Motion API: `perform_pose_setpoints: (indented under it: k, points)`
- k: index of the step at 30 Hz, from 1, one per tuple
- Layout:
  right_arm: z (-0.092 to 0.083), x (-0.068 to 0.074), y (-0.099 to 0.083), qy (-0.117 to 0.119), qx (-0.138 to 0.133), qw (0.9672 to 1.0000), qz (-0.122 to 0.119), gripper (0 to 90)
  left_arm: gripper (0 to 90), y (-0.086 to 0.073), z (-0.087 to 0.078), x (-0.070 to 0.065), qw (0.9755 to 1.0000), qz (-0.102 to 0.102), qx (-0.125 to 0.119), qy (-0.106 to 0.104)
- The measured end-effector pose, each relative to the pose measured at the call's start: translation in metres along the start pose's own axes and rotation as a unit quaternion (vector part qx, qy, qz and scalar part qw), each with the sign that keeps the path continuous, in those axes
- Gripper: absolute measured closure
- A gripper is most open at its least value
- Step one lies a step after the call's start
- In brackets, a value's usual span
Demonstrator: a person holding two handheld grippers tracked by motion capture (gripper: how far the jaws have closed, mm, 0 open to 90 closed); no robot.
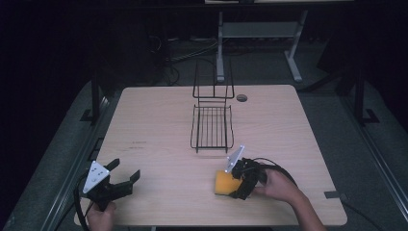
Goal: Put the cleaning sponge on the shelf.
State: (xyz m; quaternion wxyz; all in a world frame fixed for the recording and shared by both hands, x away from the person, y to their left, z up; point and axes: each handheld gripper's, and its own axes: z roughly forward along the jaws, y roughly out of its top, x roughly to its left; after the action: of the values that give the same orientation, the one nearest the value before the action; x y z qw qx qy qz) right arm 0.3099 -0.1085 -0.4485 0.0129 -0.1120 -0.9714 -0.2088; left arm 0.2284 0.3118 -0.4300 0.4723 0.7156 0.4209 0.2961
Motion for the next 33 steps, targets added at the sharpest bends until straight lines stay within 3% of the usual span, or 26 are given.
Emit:
perform_pose_setpoints:
  k: [19,33]
  points:
    - [-0.010,-0.003,0.006,0.002,-0.008,0.9999,-0.008,19.8,13.4,0.000,0.000,0.001,1.0000,-0.004,0.000,0.000]
    - [-0.023,-0.015,0.018,0.003,-0.012,0.9999,-0.008,19.9,13.4,0.000,0.003,0.001,1.0000,0.000,0.002,0.001]
